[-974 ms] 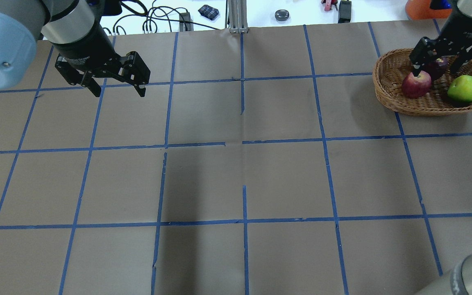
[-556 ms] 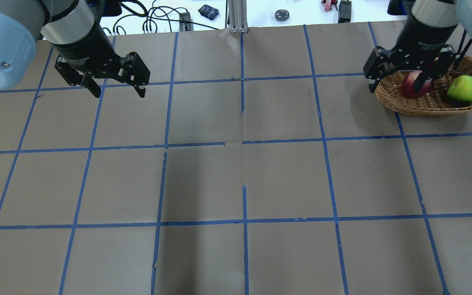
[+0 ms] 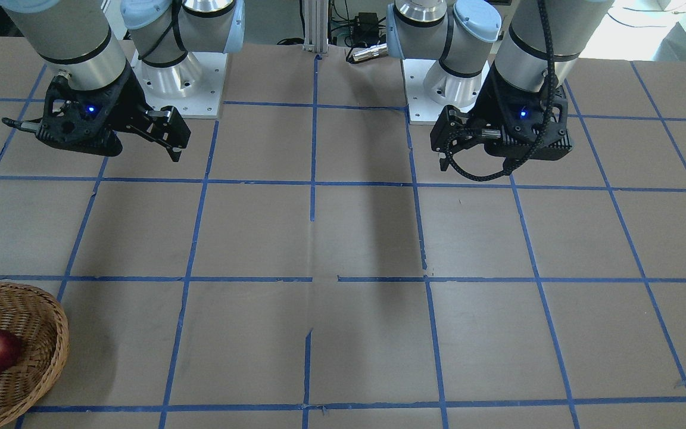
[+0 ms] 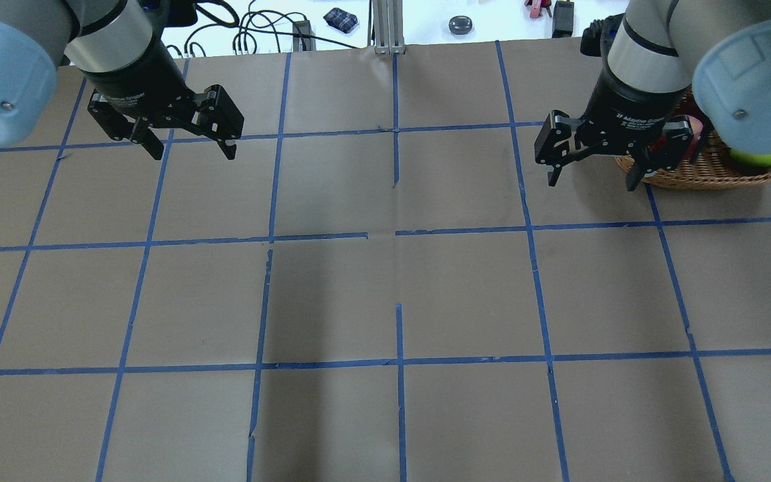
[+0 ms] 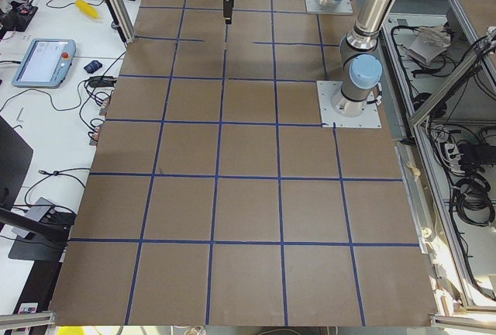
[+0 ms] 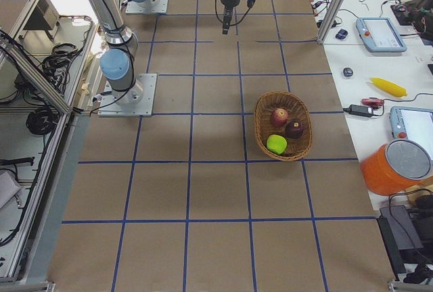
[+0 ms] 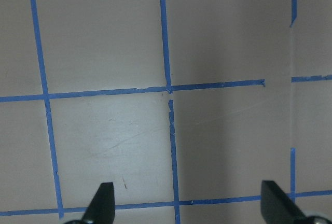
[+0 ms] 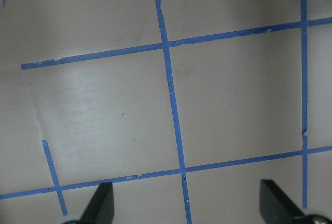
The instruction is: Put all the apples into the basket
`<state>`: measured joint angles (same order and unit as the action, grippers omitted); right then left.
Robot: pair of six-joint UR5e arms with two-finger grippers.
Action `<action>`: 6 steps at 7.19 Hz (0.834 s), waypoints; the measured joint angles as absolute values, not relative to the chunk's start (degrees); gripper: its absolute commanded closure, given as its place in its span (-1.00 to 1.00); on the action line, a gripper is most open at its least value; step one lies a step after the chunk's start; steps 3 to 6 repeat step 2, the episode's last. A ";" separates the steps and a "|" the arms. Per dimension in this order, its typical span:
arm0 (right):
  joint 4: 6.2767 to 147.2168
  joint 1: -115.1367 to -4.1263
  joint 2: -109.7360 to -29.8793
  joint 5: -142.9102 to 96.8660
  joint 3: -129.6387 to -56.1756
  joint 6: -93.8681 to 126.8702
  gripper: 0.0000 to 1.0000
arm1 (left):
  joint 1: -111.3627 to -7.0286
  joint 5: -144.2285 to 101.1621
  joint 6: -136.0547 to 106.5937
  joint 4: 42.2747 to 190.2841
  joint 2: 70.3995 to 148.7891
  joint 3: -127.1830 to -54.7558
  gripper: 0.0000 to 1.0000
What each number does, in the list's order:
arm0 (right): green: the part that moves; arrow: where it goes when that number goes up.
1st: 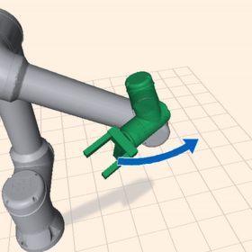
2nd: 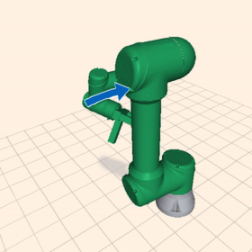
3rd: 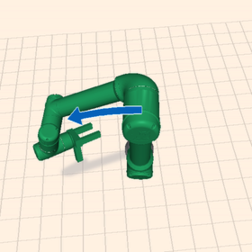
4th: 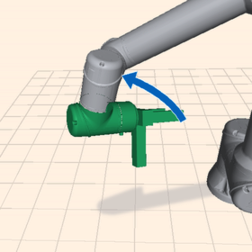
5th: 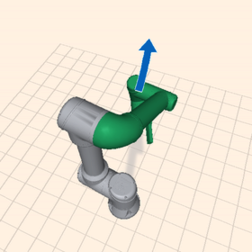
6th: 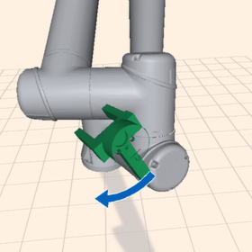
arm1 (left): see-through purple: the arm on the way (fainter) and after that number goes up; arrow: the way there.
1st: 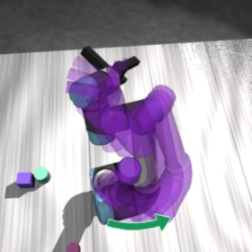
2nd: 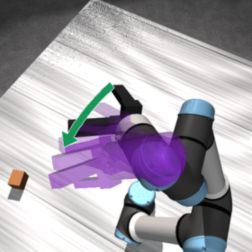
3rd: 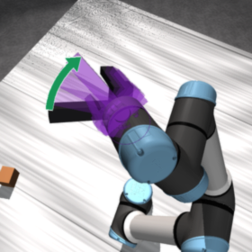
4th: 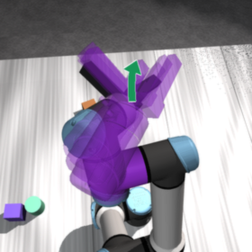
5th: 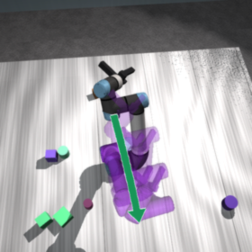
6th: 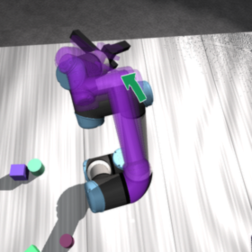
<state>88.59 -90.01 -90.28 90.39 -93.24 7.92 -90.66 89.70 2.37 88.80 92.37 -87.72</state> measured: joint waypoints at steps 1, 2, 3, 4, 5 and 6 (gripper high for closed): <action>87.26 -90.06 -90.76 89.82 -92.60 7.88 -1.00 | -90.64 89.67 2.37 88.78 92.35 -87.71 -1.00; 85.32 -90.11 -91.25 89.13 -91.88 7.75 -1.00 | -90.62 89.66 2.37 88.77 92.33 -87.71 -1.00; 85.32 -90.11 -91.25 89.13 -91.88 7.75 -1.00 | -90.62 89.66 2.37 88.77 92.33 -87.71 -1.00; 85.32 -90.11 -91.25 89.13 -91.88 7.75 -1.00 | -90.62 89.66 2.37 88.77 92.33 -87.71 -1.00; 85.32 -90.11 -91.25 89.13 -91.88 7.75 -1.00 | -90.62 89.66 2.37 88.77 92.33 -87.71 -1.00; 85.32 -90.11 -91.25 89.13 -91.88 7.75 -1.00 | -90.62 89.66 2.37 88.77 92.33 -87.71 -1.00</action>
